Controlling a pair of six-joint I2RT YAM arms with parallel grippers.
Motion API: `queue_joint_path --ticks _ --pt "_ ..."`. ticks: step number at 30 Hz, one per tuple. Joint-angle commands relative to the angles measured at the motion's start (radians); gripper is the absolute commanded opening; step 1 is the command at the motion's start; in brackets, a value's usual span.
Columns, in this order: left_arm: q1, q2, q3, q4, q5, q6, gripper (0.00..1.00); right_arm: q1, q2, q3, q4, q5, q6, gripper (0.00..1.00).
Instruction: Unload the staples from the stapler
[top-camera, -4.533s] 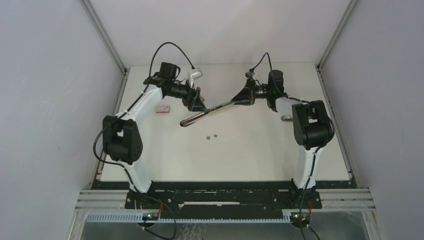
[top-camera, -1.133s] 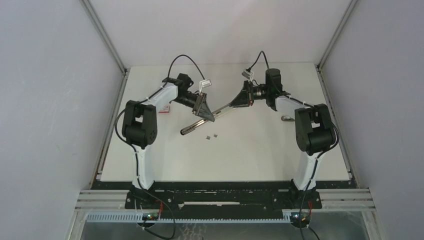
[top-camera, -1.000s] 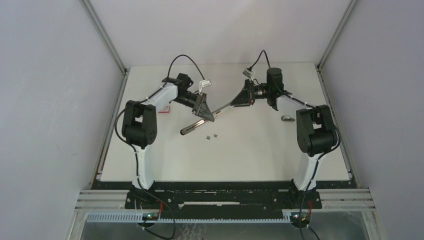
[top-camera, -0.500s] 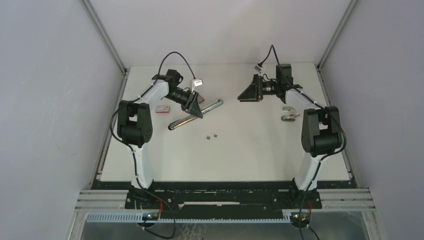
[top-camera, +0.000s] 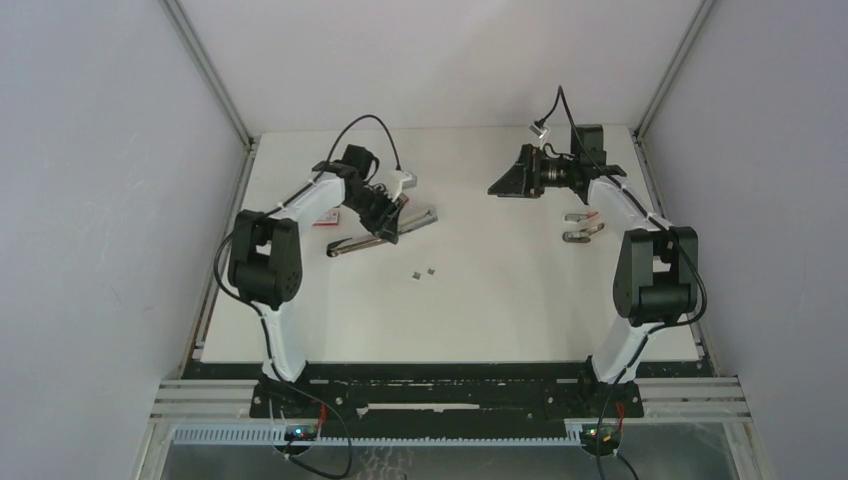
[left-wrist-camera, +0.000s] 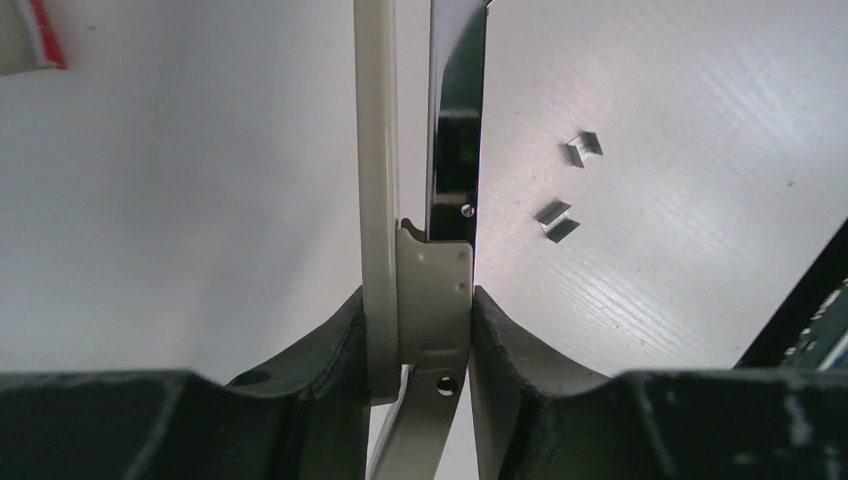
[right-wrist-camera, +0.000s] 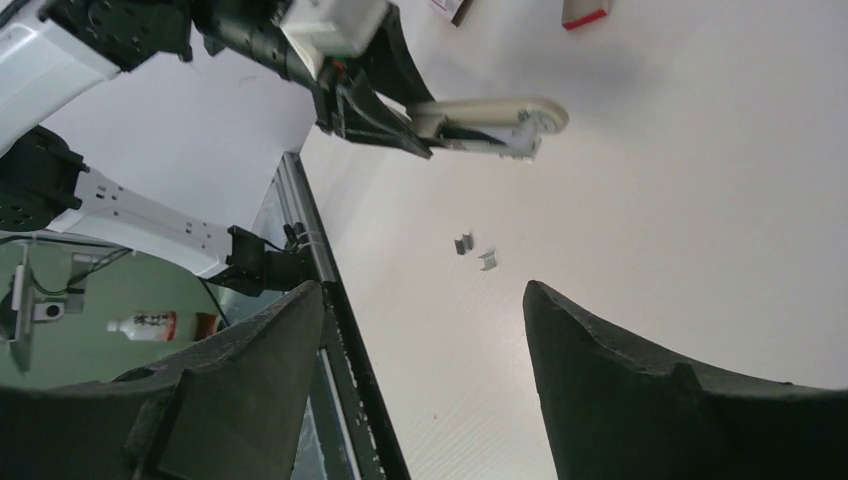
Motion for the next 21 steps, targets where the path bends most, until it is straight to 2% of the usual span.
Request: queue_joint_path --ticks 1,13,21 --pt "-0.087 -0.112 -0.068 0.105 -0.14 0.045 0.0 -0.024 -0.089 0.035 -0.024 0.02 -0.071 0.73" --pt "-0.287 -0.19 -0.246 0.305 -0.414 0.128 0.0 -0.075 -0.118 0.013 -0.004 0.006 -0.047 0.73" --pt "-0.387 -0.231 -0.409 0.535 -0.649 0.23 0.0 -0.106 -0.128 -0.009 0.034 0.002 -0.012 0.74"
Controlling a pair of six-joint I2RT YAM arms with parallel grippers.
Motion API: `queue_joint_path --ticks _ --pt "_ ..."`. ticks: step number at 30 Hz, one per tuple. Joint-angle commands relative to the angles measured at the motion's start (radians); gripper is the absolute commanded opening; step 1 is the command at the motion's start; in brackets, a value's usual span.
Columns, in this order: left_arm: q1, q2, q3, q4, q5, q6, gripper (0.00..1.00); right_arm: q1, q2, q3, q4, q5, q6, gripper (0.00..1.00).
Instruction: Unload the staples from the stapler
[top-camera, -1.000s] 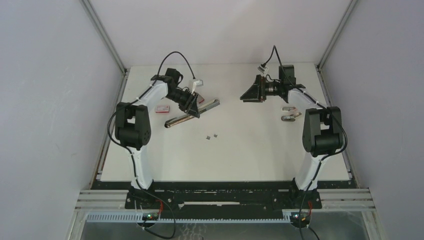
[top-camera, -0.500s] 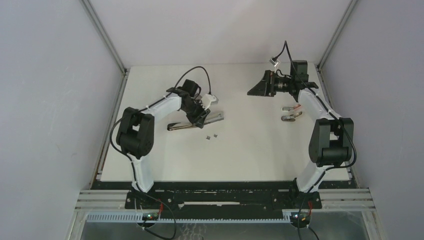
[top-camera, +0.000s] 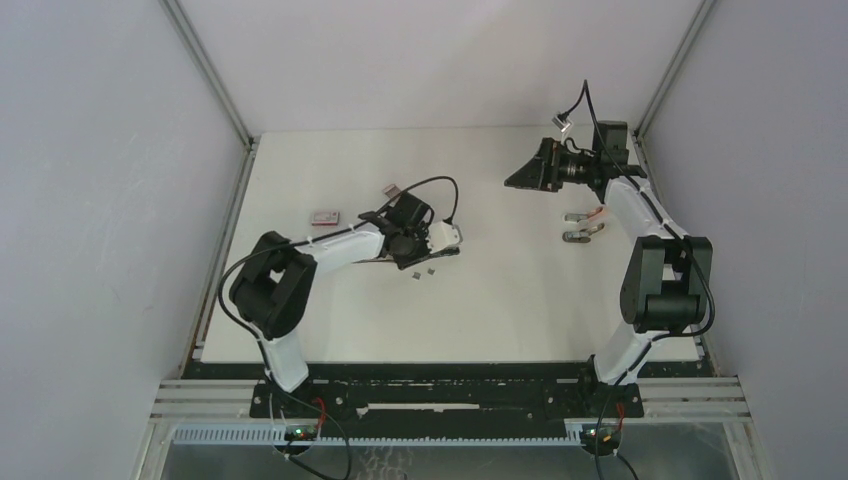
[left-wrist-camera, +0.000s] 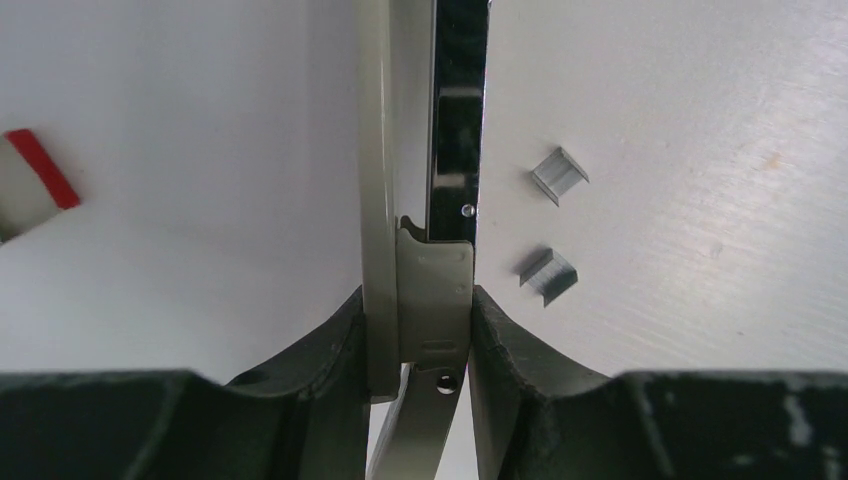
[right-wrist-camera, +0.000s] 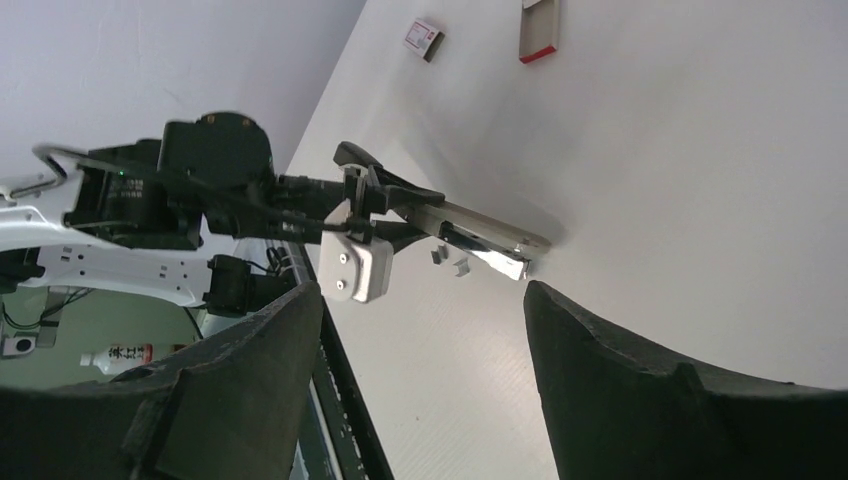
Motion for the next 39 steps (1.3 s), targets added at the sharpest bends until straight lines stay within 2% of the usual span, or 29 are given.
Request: queue_joint_path --ticks 1,8,15,23,29,39 --pt "-0.039 -0.074 -0.072 0.208 -0.17 0.093 0.0 -0.017 -0.055 -0.01 0.057 -0.011 0.024 0.74" --pt "-0.089 -0.112 -0.188 0.383 -0.263 0.16 0.0 -0.023 -0.06 -0.016 0.07 -0.016 0.037 0.74" --pt "-0.114 -0.192 -0.35 0.621 -0.278 0.225 0.0 -0.028 -0.06 -0.022 0.081 -0.017 0.048 0.74" --pt "-0.131 -0.235 -0.46 0.774 -0.275 0.266 0.0 -0.036 -0.061 -0.029 0.094 -0.02 0.063 0.74" --pt "-0.127 -0.209 -0.383 0.697 -0.298 0.195 0.0 -0.036 -0.058 -0.03 0.095 -0.02 0.068 0.74" --pt "-0.046 -0.254 -0.261 0.508 -0.14 0.041 0.0 -0.034 -0.064 -0.034 0.087 -0.028 0.032 0.8"
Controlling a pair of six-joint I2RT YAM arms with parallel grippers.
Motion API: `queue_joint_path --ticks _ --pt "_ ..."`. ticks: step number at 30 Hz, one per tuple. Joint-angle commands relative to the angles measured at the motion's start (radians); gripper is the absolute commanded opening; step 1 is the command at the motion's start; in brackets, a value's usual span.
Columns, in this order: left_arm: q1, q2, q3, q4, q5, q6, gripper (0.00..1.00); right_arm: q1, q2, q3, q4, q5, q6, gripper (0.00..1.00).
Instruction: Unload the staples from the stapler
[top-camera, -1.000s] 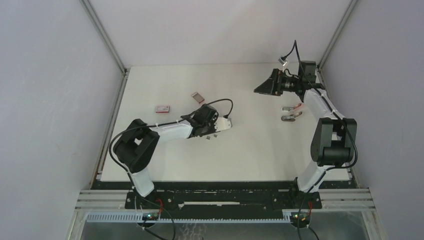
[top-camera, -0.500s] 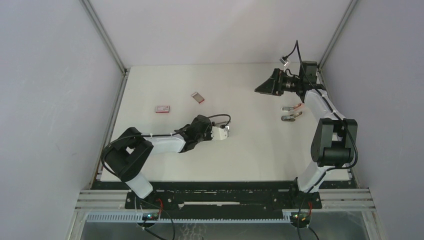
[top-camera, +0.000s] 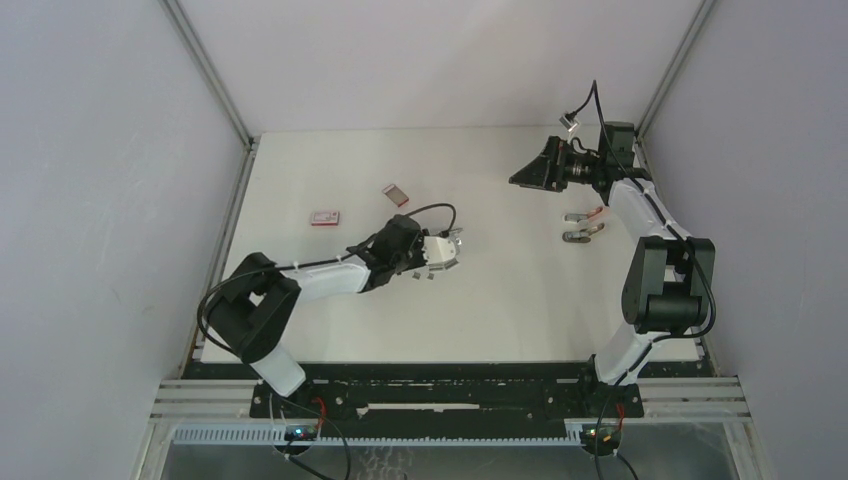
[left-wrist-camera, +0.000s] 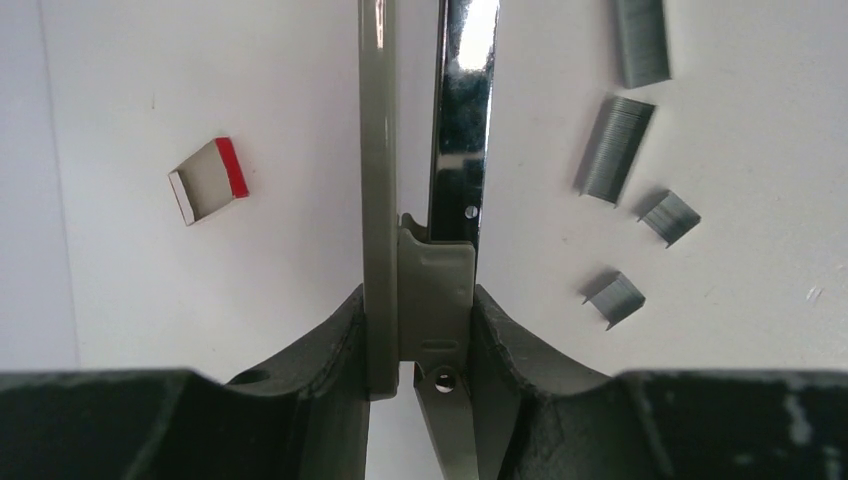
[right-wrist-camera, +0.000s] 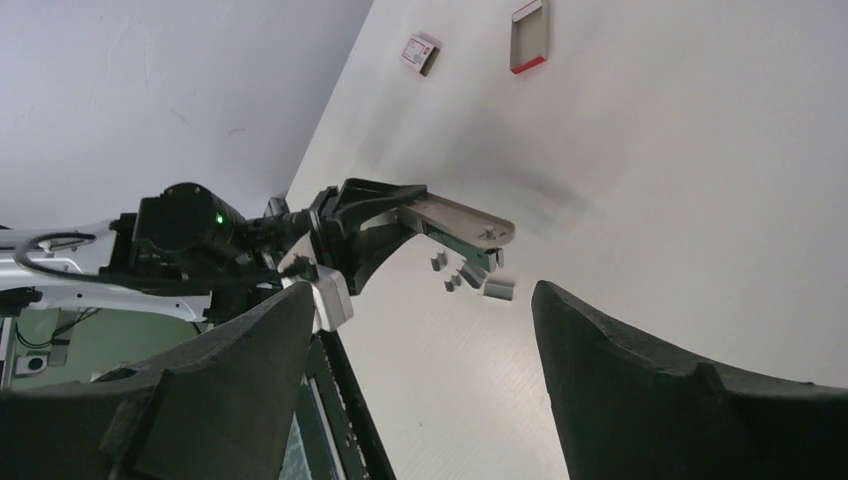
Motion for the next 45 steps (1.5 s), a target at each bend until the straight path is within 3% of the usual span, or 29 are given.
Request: queue_joint_path --ticks 1,9,24,30,34,39,45 --pt "0.056 -0.085 0.116 -0.054 0.11 -0.103 0.0 -0.001 -0.059 -0.01 0.031 -0.026 -0.029 0.81" --pt "0.168 -0.11 0.239 -0.259 0.392 -0.227 0.0 0.032 -0.103 -0.031 0.025 -0.03 -0.131 0.99" --pt "0.335 -0.018 0.465 -0.557 1.051 -0.414 0.0 0.126 -0.149 -0.033 -0.104 -0.026 -0.429 0.99" --pt "0.356 0.044 0.504 -0.625 1.206 -0.424 0.0 0.172 -0.195 -0.026 -0.234 -0.018 -0.654 0.97" --pt "0.364 0.118 0.569 -0.758 1.341 -0.375 0.0 0.225 -0.231 -0.025 -0.319 0.057 -0.839 0.96" --pt "0.364 0.183 0.622 -0.877 1.397 -0.32 0.0 0.291 -0.246 -0.026 -0.377 0.127 -0.98 0.96" --pt "0.366 0.246 0.669 -0.974 1.466 -0.28 0.0 0.437 -0.269 -0.034 -0.469 0.347 -1.222 0.96"
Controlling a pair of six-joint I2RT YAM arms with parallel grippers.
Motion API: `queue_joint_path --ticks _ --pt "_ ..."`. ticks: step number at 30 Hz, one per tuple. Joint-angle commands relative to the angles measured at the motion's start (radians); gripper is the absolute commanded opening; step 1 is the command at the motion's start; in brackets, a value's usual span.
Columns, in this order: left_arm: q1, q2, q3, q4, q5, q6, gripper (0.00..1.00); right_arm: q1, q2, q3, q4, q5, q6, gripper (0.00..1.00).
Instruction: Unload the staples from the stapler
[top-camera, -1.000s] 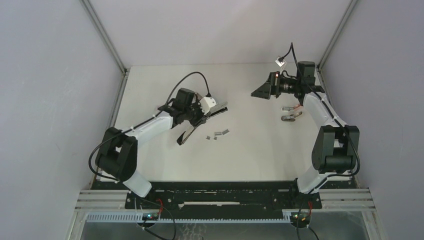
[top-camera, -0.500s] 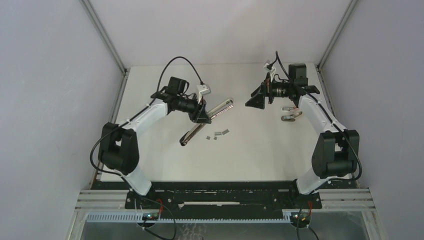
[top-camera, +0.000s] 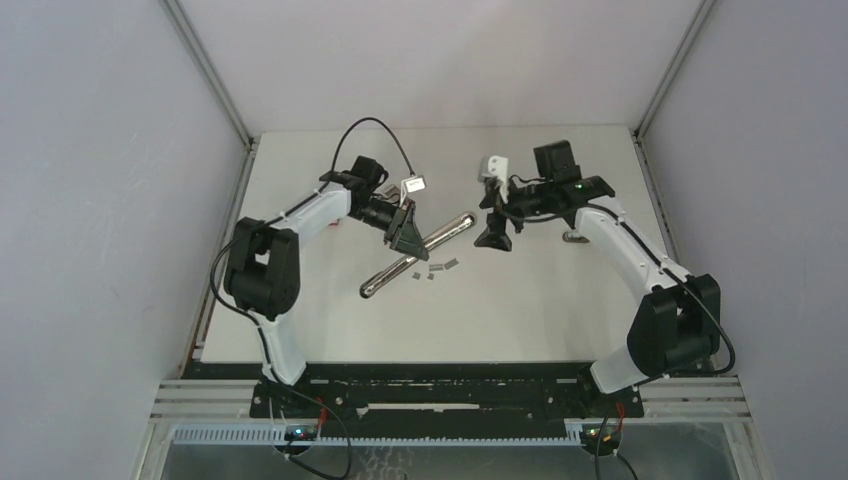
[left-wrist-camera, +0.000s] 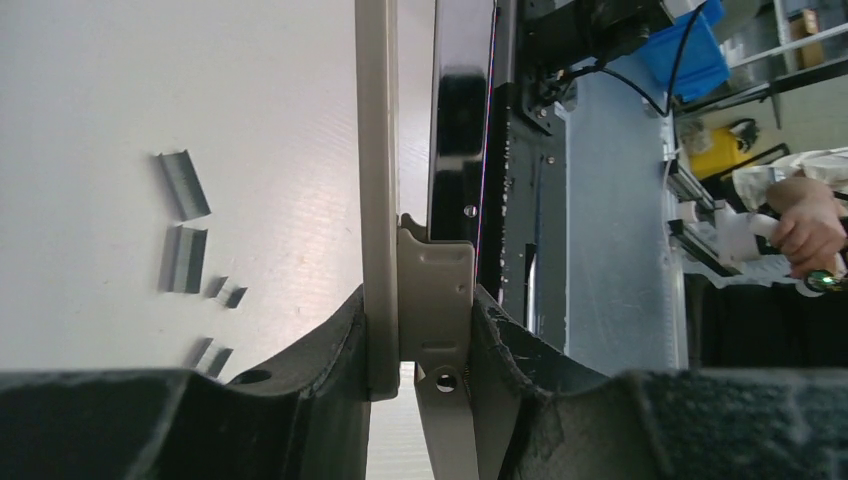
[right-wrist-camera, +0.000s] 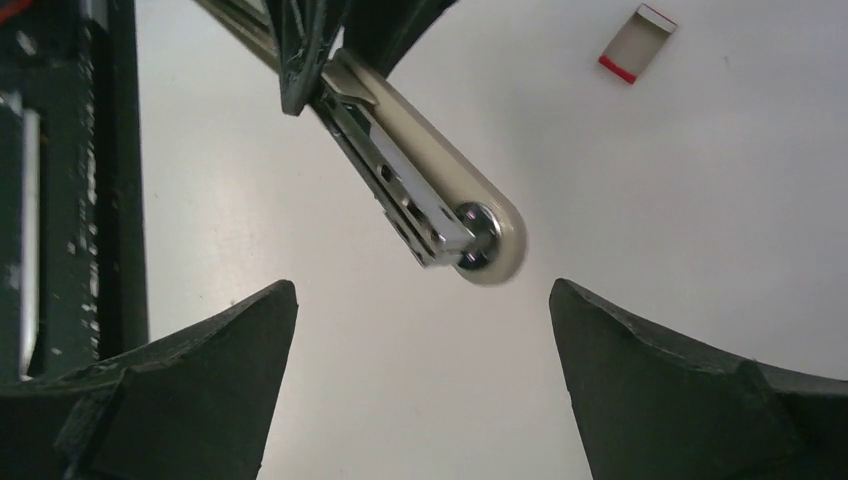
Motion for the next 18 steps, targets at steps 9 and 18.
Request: queue_joint_path --ticks 9,18 --pt "0.007 0.084 0.118 -0.153 0.18 0.06 0.01 0.302 -0.122 -0.064 -0.027 0.417 -0.465 0.94" --pt "0.004 0.103 0.12 -0.172 0.188 0.048 0.03 0.426 -0.059 -0.09 0.043 0.565 -0.487 0.8"
